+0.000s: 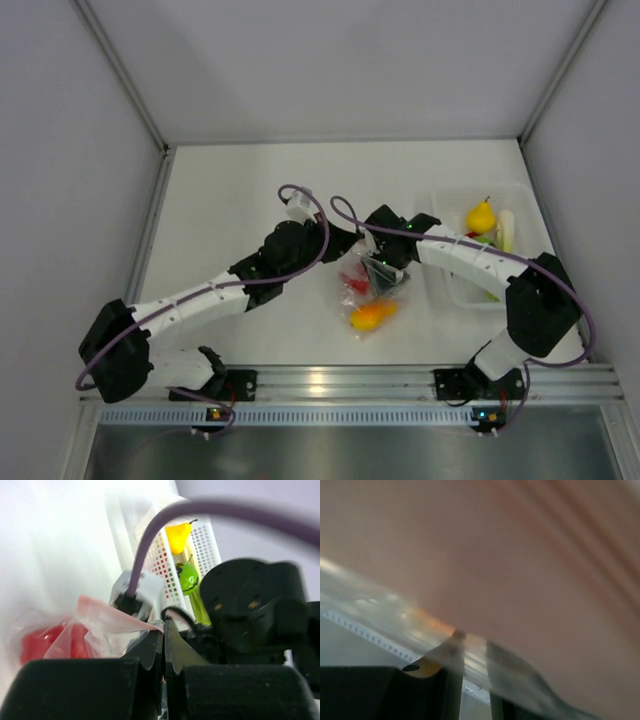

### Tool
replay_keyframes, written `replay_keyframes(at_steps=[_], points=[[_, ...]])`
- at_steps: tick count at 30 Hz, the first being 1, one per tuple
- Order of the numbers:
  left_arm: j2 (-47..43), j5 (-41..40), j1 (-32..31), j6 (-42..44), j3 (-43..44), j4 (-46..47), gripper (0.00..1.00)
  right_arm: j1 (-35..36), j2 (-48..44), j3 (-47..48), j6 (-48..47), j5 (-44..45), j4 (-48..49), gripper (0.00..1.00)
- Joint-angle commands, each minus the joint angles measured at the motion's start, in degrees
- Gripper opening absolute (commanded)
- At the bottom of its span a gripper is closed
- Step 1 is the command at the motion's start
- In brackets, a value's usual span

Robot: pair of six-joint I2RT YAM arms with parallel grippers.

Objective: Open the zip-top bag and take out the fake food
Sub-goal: Pick up the fake vegetable from the zipper food storage bag.

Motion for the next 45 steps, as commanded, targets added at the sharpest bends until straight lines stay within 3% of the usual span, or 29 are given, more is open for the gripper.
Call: replay_keyframes(at_steps=[1,5,9,11,15,18,21,25,31,34,39,45], points=[[0.81,11.33,4.44,5.42,6.59,2.44,0.0,0.58,0.11,-1.73,-2.58,-5.59,4.37,0.24],[2.03,18.63,8.39,7.27,9.84,2.44,0.0,1.02,-0.23,-3.75,-2.85,-9.44,9.52,0.22],[7.03,29.53,11.21,7.71,14.06,2.44,0.0,2.25,-4.45,-9.79,7.12,-10.07,23.67,0.23],[7.92,33.57,11.3,7.71,15.73,2.53,0.0,2.25,-8.21,-12.88,12.07,-7.1,32.26,0.21],[9.51,39.11,11.3,7.36,18.46,2.61,0.0,2.34,-13.68,-18.86,26.02,5.11,38.28,0.18],[10.21,42.19,11.3,7.98,20.74,2.53,0.0,4.18,-19.03,-22.1,33.59,22.82,39.34,0.16],[12.4,46.58,11.3,7.36,24.43,2.53,0.0,6.64,-24.22,-24.93,38.44,34.18,38.13,0.13],[16.8,58.09,11.04,6.48,29.53,3.93,0.0,7.35,-29.06,-25.03,39.07,42.91,30.59,0.11],[15.49,58.03,11.04,9.11,26.12,3.93,0.0,6.03,-30.04,-21.08,33.81,51.18,22.23,0.09],[14.52,50.06,11.82,10.88,21.74,-1.4,0.0,2.28,-28.55,-20.45,28.19,43.93,21.59,0.09],[13.12,48.09,12.0,9.91,17.68,-1.52,0.0,-1.53,-25.65,-19.75,20.99,30.92,19.67,0.09],[10.83,44.24,12.09,6.93,17.32,-1.43,0.0,-1.88,-21.6,-19.75,16.14,21.78,19.22,0.12]])
